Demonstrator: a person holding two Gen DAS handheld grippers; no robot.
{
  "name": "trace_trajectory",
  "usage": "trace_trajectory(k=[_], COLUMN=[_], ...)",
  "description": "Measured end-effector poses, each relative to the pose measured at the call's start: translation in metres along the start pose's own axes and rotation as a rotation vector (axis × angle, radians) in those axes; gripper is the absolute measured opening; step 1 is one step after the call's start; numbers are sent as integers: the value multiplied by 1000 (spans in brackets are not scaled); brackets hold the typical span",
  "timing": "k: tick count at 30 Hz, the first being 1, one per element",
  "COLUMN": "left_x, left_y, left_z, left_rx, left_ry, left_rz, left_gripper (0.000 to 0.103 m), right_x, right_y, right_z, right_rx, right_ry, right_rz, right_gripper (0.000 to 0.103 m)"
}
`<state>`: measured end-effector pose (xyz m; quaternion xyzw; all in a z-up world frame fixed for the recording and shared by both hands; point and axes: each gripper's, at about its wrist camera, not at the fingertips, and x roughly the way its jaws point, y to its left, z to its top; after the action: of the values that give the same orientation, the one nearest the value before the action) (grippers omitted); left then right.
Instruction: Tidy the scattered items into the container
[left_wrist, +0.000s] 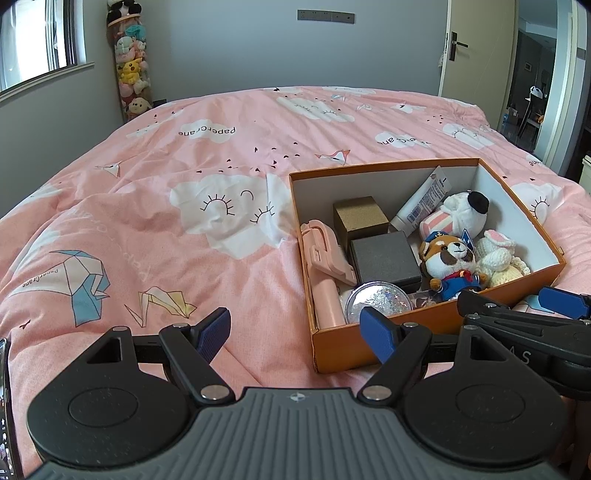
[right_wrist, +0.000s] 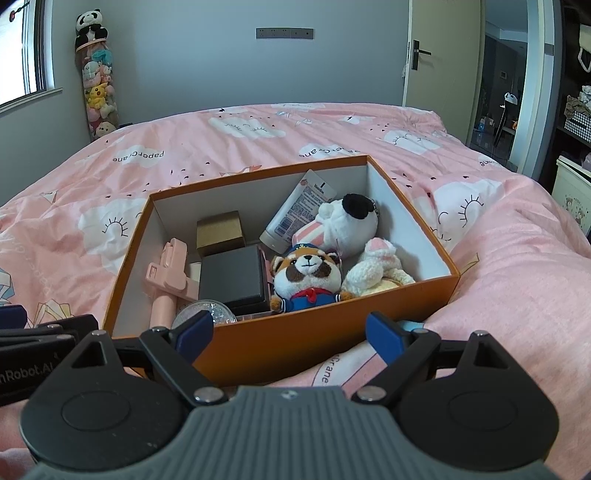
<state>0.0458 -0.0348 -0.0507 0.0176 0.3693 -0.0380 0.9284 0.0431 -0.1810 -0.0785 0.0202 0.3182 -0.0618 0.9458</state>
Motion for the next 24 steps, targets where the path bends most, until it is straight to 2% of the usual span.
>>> trace_trajectory(k=[24], left_x=[-1], left_y=[2], left_z=[0], left_rx=[-6], left_ry=[-8], left_rz=[5], left_gripper=[91], right_x=[1], right_y=[-1], right_z=[-2], right_rx=[5], right_ry=[10], right_rz=[-1], right_gripper=[91])
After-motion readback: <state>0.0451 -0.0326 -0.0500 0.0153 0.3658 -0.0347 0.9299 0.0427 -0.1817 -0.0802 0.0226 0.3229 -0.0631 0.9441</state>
